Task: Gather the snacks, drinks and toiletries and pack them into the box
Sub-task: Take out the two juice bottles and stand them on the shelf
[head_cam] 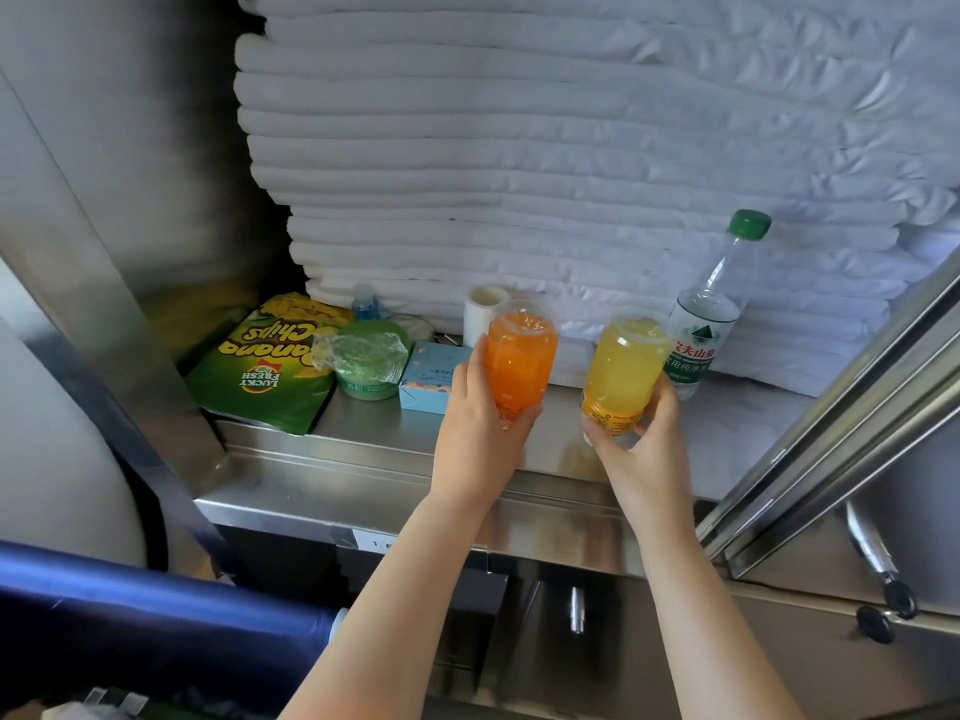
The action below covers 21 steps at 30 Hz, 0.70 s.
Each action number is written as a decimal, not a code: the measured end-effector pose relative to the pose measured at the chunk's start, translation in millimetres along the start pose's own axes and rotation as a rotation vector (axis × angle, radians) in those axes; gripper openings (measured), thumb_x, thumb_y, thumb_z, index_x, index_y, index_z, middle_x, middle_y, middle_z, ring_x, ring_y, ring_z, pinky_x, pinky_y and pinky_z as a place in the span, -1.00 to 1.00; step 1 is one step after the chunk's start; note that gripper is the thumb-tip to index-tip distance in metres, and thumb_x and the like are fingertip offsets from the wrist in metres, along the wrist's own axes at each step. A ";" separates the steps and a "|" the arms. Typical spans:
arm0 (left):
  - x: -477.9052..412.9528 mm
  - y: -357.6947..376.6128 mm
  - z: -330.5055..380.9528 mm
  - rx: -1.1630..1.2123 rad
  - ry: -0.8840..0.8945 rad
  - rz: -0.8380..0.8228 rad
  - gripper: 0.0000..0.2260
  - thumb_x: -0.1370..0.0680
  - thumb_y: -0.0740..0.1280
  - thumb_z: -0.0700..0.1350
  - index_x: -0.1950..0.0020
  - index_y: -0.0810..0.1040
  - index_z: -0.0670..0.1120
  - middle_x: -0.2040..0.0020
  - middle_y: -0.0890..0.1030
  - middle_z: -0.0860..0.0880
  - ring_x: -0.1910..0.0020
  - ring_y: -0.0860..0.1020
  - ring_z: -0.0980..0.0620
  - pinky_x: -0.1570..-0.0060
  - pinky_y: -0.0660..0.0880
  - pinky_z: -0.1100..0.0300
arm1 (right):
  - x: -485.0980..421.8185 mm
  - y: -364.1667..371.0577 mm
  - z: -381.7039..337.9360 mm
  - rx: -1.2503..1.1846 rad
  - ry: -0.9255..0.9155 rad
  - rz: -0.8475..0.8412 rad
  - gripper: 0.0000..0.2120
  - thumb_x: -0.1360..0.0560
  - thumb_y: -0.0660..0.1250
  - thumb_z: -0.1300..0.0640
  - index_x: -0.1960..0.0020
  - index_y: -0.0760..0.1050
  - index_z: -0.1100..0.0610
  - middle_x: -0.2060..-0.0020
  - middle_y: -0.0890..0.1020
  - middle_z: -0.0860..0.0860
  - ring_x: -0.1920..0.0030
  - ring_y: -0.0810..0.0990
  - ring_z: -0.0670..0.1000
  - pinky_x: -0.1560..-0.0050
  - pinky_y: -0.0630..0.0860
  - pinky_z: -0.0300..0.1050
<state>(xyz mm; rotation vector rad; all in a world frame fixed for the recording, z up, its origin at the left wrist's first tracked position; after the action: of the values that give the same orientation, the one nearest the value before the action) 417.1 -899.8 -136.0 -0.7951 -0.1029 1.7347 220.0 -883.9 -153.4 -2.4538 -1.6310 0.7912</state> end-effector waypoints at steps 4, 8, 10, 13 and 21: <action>-5.6 -18.2 30.4 -0.057 0.135 0.076 -0.11 -0.39 0.50 -0.07 -0.53 0.01 -0.14 -0.40 0.28 -0.16 -0.39 0.25 -0.07 -0.27 0.29 0.16 | 0.8 -0.2 -2.7 0.023 -0.010 0.010 -0.28 -0.37 0.49 0.01 -0.41 0.19 -0.05 -0.22 0.48 -0.07 -0.18 0.50 -0.10 -0.20 0.48 -0.07; -11.0 -23.6 101.3 -0.216 0.587 0.121 -0.43 -0.48 0.37 -0.17 -0.45 0.28 -0.17 -0.40 0.37 -0.16 -0.44 0.24 -0.13 -0.40 0.21 -0.08 | 3.3 -2.6 -7.5 0.028 -0.023 0.020 -0.36 -0.40 0.46 0.04 -0.38 0.22 -0.10 -0.20 0.50 -0.13 -0.16 0.51 -0.12 -0.17 0.46 -0.11; -13.1 -8.0 126.7 -0.302 0.749 0.019 -0.55 -0.50 0.32 -0.22 -0.39 0.39 -0.14 -0.35 0.44 -0.12 -0.41 0.30 -0.14 -0.40 0.19 -0.10 | 4.5 -3.3 -7.2 0.028 0.001 0.007 -0.37 -0.41 0.44 0.06 -0.36 0.21 -0.14 -0.19 0.50 -0.17 -0.16 0.50 -0.16 -0.16 0.46 -0.12; -15.0 15.7 138.2 -0.439 0.867 -0.170 -0.60 -0.52 0.29 -0.25 -0.36 0.45 -0.10 -0.33 0.49 -0.08 -0.41 0.31 -0.14 -0.41 0.12 -0.05 | 4.8 -4.8 -5.2 0.009 0.033 -0.021 -0.40 -0.42 0.44 0.10 -0.35 0.23 -0.08 -0.20 0.51 -0.13 -0.19 0.49 -0.13 -0.23 0.45 -0.03; -22.0 39.0 131.5 -0.587 0.904 -0.381 -0.43 -0.45 0.35 -0.30 -0.44 0.34 -0.04 -0.19 0.55 -0.08 -0.19 0.49 -0.11 -0.33 0.24 0.08 | 3.8 -15.5 -11.5 0.149 -0.024 -0.078 -0.34 -0.47 0.36 0.18 -0.48 0.14 0.05 -0.30 0.41 0.02 -0.26 0.42 -0.01 -0.23 0.39 -0.06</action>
<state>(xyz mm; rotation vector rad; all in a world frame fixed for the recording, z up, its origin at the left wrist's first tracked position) 314.2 -889.2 -43.2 -1.7924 -0.1360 0.8591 213.5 -871.7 -139.5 -2.2746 -1.6018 0.8990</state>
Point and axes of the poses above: each hand's wrist, its own x-axis away from the middle knuckle, its own y-axis out of the palm, z = x × y, the point moved 8 cm from there along -x, towards the middle knuckle
